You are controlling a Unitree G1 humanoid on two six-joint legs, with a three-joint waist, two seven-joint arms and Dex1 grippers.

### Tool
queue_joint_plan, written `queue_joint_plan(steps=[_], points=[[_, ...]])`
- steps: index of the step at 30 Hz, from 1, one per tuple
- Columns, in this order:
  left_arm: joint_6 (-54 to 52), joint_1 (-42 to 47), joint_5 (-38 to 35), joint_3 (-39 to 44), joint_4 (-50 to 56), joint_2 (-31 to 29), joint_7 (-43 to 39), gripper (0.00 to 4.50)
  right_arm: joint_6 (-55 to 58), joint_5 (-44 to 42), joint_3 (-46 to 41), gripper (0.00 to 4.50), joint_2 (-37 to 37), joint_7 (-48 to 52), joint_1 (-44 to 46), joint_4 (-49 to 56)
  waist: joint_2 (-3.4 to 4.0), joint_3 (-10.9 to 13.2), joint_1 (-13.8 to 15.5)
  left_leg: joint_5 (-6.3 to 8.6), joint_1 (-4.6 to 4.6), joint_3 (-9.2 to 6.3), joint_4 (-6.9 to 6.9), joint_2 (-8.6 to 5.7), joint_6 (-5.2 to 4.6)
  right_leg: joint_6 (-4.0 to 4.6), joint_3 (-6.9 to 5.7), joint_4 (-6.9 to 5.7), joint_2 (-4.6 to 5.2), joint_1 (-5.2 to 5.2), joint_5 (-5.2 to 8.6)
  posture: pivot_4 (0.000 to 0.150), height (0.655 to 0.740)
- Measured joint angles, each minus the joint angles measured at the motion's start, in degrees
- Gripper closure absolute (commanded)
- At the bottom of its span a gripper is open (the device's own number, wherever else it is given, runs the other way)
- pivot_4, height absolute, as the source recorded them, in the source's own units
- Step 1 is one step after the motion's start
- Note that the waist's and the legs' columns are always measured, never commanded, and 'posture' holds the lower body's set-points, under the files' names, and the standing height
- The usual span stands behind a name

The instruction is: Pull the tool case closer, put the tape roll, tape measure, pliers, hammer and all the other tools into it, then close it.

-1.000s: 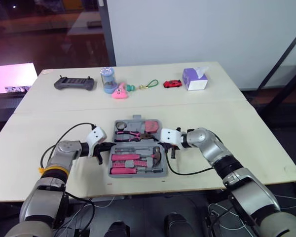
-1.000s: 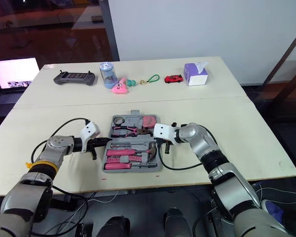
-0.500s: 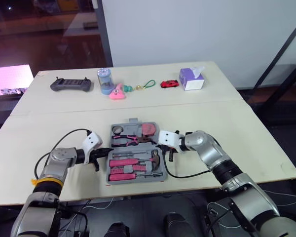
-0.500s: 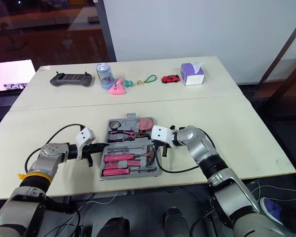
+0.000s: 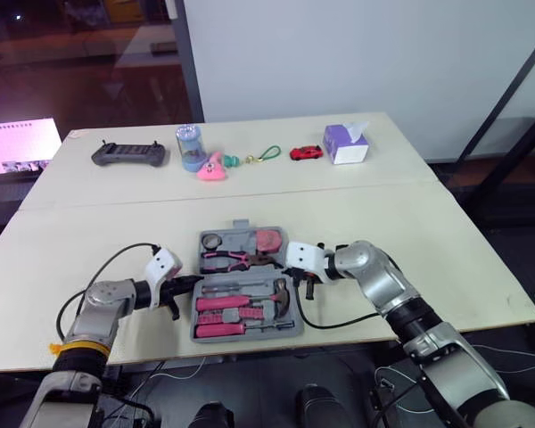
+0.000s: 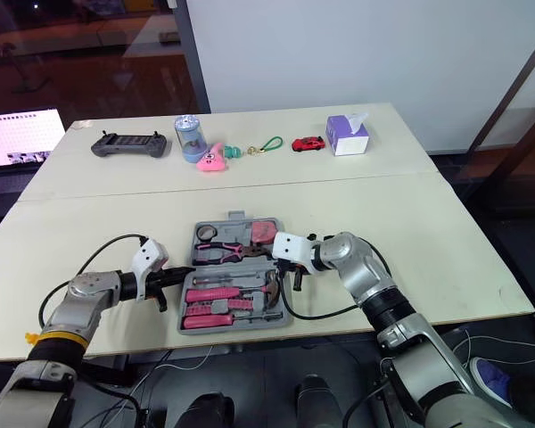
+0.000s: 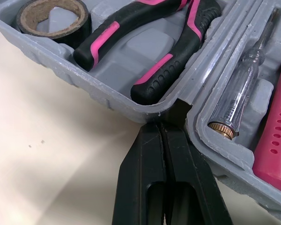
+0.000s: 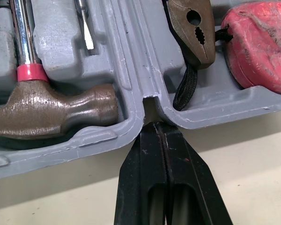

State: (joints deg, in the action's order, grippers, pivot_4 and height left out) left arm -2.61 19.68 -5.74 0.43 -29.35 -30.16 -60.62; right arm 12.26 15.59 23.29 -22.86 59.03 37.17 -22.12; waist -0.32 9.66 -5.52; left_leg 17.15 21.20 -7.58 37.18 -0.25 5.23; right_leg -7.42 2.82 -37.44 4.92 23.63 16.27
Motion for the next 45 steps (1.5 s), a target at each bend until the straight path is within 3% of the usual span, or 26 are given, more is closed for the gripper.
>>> queue_joint_plan(steps=[24,29,32,35,39,45], points=[[-0.83,-1.41,-1.22,-0.48,1.93,-0.24,1.27,4.48,7.78,-2.94,-1.68,4.5,-1.43,2.2,-0.1,0.97,-0.01,-0.24,0.49,0.04,-0.12,-0.01,0.01,0.0,-0.07,0.0,0.0,0.04,0.01,-0.16,0.0,0.15,0.74],[-0.67,-6.6,-7.61,6.09,5.17,-3.39,-0.46,4.48,12.91,-5.85,-7.17,4.5,-8.6,2.38,2.36,-4.2,-0.01,-0.22,1.53,0.04,0.0,0.0,0.0,0.0,-0.07,0.0,0.0,0.07,0.05,-0.05,0.0,0.15,0.74],[-2.56,-10.94,-13.24,10.49,10.72,-4.4,-2.04,4.5,17.59,-9.2,-11.71,3.56,-10.5,3.2,3.54,-5.53,0.0,-0.21,1.61,0.15,0.02,0.01,-0.01,0.0,-0.28,0.0,-0.01,0.06,0.06,-0.04,0.0,0.15,0.74],[-6.91,-15.4,-19.55,10.59,22.14,-4.05,-4.87,4.5,24.58,-14.05,-14.96,2.12,-8.66,3.46,5.98,-6.76,0.01,-0.21,1.52,0.16,0.03,0.01,-0.01,0.0,-0.28,0.0,0.01,0.06,0.06,-0.04,0.0,0.15,0.74],[-11.61,-19.23,-21.15,6.6,31.12,-3.2,-4.91,4.5,34.18,-19.01,-21.32,0.14,-4.32,-1.77,10.63,-11.09,0.04,-0.19,1.55,0.16,0.01,0.02,-0.03,0.0,-0.29,0.01,0.01,0.04,0.06,-0.04,0.0,0.15,0.74],[-13.23,-19.26,-17.54,-0.97,32.84,0.15,-0.11,4.5,40.14,-24.49,-25.94,0.06,-0.11,-6.8,13.0,-17.08,0.04,-0.19,1.7,0.16,0.04,0.02,-0.01,-0.01,-0.29,0.01,0.0,0.06,0.06,-0.05,0.0,0.15,0.74]])
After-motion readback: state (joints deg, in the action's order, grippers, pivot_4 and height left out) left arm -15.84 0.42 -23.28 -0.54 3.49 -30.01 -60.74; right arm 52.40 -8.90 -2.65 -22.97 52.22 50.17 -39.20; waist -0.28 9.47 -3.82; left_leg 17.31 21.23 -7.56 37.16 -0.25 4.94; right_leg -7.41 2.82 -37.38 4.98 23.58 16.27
